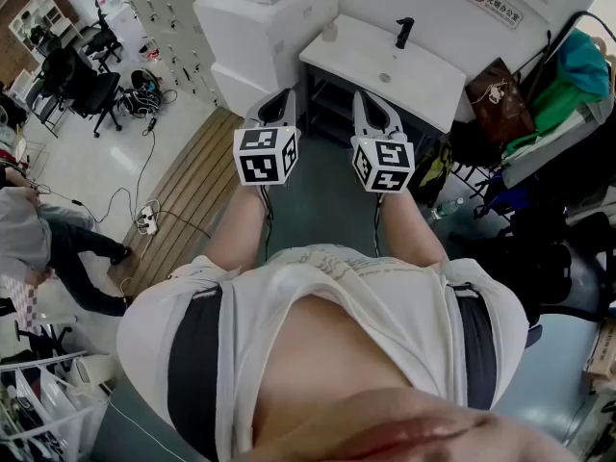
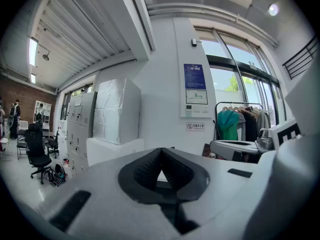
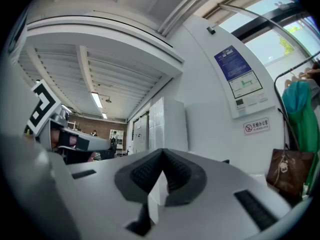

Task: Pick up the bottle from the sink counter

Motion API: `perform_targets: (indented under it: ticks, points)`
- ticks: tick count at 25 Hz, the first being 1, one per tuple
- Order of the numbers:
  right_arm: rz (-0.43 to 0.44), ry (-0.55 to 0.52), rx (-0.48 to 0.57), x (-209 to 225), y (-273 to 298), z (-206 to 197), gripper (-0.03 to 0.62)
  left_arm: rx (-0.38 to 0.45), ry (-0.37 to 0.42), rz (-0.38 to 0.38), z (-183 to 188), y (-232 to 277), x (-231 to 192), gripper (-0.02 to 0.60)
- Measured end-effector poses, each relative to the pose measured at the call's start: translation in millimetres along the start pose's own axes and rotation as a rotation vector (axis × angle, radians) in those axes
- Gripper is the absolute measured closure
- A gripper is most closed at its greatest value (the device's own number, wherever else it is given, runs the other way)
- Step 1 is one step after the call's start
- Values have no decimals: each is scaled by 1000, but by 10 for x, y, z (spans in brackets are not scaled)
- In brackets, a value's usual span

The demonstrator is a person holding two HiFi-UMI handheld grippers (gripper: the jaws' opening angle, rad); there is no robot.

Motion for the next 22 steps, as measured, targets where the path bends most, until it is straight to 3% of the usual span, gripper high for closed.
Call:
perform_targets:
  ticks: [8,22]
  points:
    - [-47,16,-3,299,-94,-23,571,-8,5,-3,-86,104,241,560]
    - [23,78,-34,685,-24,-295,571,-39,-23,20,-322,487,581,560]
Point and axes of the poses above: the fingertips, and each gripper's own axes: y forward along the fingers, x to its right, z out of its top, the point moved 1 cm from there along -y, backward along the fingers, and after that the axes turned 6 degrees about -y, right-handed, at the moved point
